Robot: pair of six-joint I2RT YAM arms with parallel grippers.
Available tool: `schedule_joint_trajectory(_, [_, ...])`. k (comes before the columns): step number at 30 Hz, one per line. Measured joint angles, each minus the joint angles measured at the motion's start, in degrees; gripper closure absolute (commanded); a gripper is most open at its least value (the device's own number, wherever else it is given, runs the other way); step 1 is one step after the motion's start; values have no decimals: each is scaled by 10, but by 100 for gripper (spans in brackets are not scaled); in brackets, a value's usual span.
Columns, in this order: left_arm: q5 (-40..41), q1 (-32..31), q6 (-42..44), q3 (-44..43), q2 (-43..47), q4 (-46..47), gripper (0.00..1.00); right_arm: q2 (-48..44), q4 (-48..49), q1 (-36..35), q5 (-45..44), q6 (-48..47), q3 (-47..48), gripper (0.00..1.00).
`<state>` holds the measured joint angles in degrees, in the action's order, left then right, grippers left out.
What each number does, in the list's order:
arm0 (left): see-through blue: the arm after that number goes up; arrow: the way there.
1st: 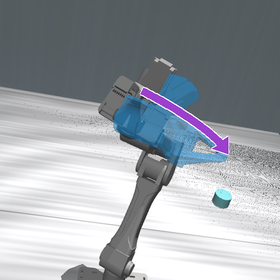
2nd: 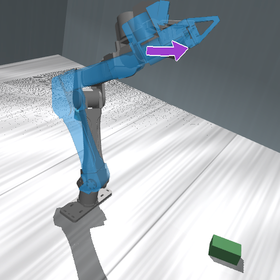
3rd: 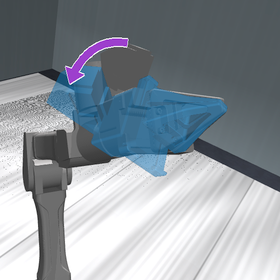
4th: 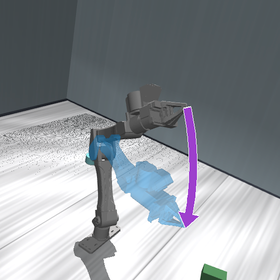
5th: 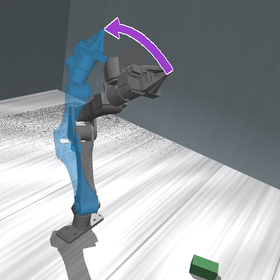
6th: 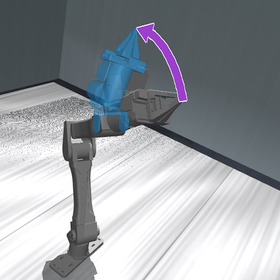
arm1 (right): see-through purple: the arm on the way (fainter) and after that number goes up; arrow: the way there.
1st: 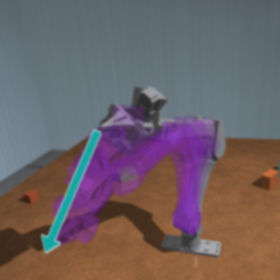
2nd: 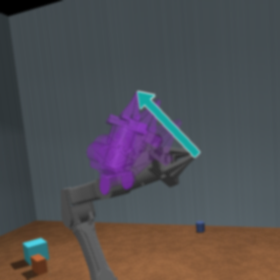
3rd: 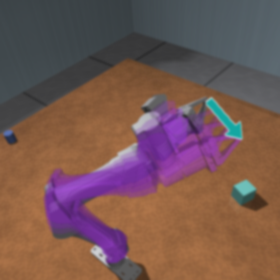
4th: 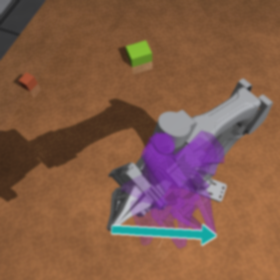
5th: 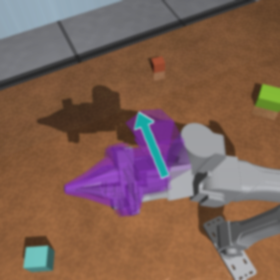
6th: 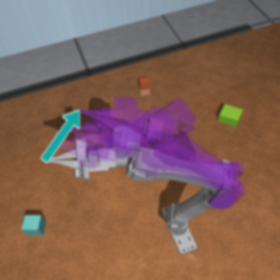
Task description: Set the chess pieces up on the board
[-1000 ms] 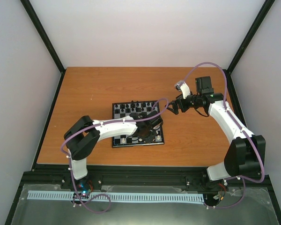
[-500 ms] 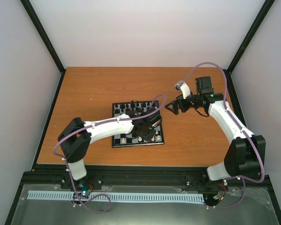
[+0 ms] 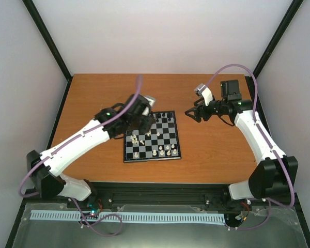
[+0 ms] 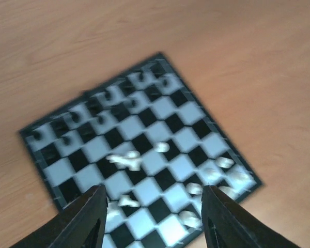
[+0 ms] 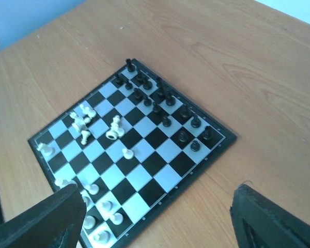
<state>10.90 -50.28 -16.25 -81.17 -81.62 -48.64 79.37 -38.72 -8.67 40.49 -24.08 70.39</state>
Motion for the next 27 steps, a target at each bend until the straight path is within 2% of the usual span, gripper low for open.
schedule_joint_trajectory(1, [-2,29,0,17,14,7,45,7,-5,-1,12,-3,7,39])
schedule_joint_trajectory(4, [-10,110,-3,73,43,32,46,31,-14,-17,18,-17,16,50])
schedule_joint_trajectory(6, [-20,159,-9,93,44,35,45,53,-20,-52,-2,-22,21,54])
schedule_joint_trajectory(9, [-24,196,-16,108,42,42,45,89,-21,-136,-50,-38,25,60])
schedule_joint_trajectory(13, [-24,200,-20,119,46,48,45,152,-28,-231,-96,-53,45,67])
schedule_joint_trajectory(16, [-22,200,-20,122,55,52,45,216,-32,-269,-127,-51,87,68])
schedule_joint_trajectory(27, [26,215,-33,125,83,53,44,372,-54,-303,-203,-39,216,74])
